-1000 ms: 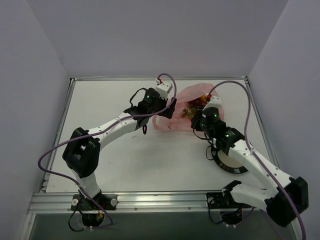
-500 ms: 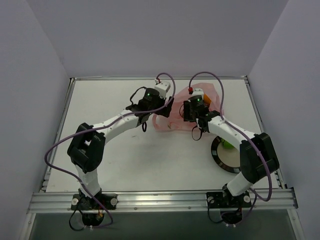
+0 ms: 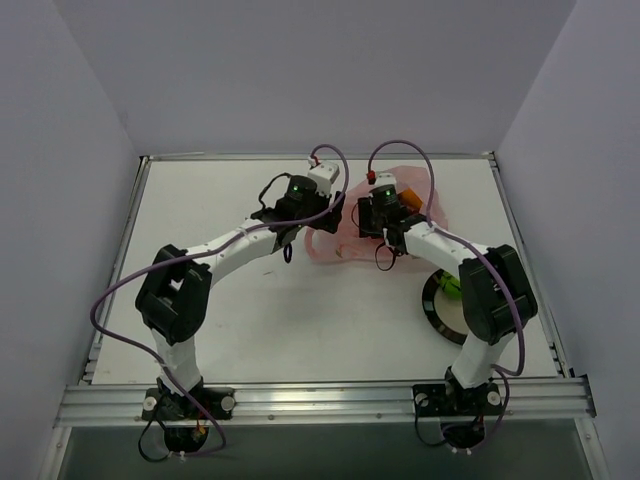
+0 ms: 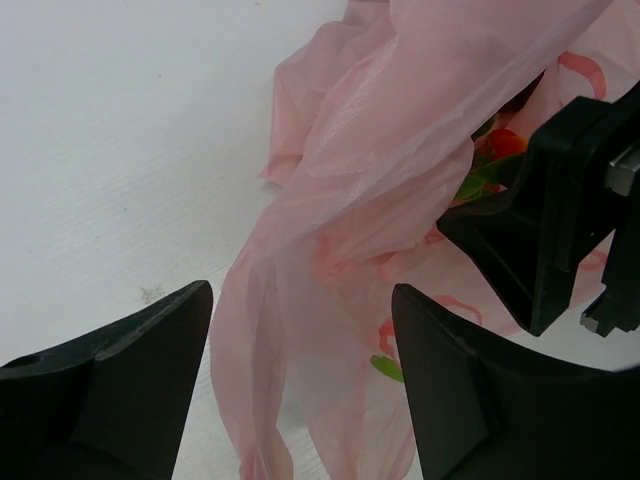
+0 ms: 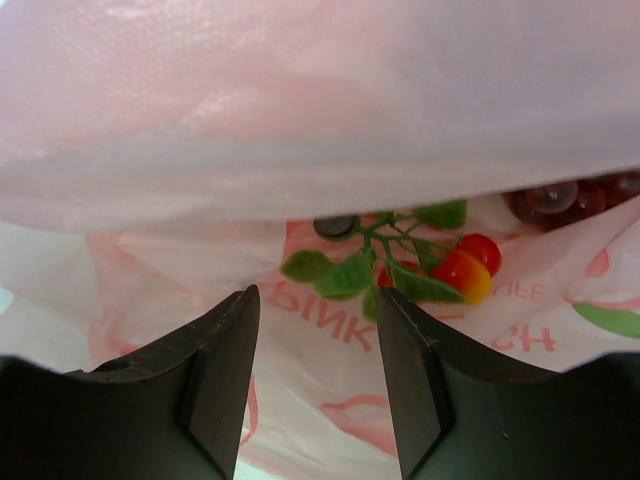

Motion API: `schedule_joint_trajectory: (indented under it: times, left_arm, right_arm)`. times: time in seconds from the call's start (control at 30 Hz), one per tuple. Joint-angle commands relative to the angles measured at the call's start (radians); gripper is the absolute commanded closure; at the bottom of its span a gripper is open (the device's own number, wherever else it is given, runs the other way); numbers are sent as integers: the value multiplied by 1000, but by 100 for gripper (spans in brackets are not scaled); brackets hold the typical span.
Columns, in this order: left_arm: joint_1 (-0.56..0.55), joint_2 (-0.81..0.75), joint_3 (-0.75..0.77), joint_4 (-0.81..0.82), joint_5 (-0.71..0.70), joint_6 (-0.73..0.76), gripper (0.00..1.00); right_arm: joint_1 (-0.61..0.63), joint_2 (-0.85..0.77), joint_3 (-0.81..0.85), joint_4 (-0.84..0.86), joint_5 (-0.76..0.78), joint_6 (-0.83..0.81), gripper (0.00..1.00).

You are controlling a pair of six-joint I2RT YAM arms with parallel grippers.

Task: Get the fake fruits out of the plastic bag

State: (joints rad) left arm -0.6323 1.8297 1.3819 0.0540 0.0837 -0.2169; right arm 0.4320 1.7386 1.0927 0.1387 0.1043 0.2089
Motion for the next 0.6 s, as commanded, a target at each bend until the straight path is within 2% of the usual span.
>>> schedule_joint_trajectory:
  times: [0.0,0.33,0.57]
  left_arm:
    - [11,6,42,27,24,-12,31]
    - [16,16,40,32,25,-15,37]
    - [17,22,40,33,28,-16,46]
  right_arm:
    - [2,25,52,39,37,-17,54]
    - [-3,107,75,59,92,-17,55]
    - [8,88,56,108,138,-20,74]
